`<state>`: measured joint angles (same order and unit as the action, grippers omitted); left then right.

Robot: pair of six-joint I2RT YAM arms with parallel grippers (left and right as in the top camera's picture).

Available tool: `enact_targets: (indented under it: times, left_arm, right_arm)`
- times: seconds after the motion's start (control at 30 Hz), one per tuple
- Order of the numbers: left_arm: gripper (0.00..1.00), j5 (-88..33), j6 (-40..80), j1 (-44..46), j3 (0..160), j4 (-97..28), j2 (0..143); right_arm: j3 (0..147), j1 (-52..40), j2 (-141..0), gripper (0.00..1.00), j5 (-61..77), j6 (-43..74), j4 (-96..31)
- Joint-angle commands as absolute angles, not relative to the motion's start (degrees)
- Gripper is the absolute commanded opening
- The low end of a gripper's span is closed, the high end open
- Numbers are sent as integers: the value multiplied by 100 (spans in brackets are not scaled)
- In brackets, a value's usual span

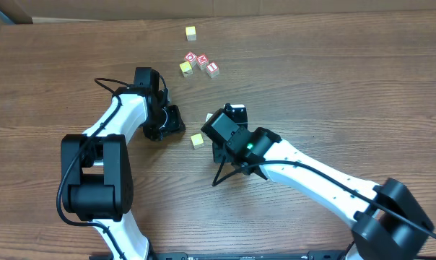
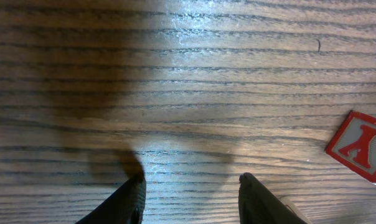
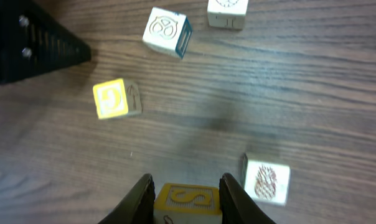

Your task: Flip 5 blocks

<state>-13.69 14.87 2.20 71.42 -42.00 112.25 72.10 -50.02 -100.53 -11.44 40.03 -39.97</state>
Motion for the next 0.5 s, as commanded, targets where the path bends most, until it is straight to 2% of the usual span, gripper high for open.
enact_targets:
  times: [0.0,0.33,0.37,0.47]
  left_arm:
    - [42,-1310,1544,193,6936,-4130,11314]
    - [42,-1310,1544,193,6936,-4058,11314]
    - [43,-1310,1544,193,6936,-4047,11314]
    - [43,-1310,1544,193,6936,-4027,11314]
  right_arm:
    - [7201,-5030,-10431,23,-1393,4071,-3833]
    - [7201,-5048,-11008,24,-1393,3879,-3579]
    - [7201,-5050,-11030,28,-1389,3881,-3557]
    - [7201,-5052,-11039,29,-1389,3879,-3509]
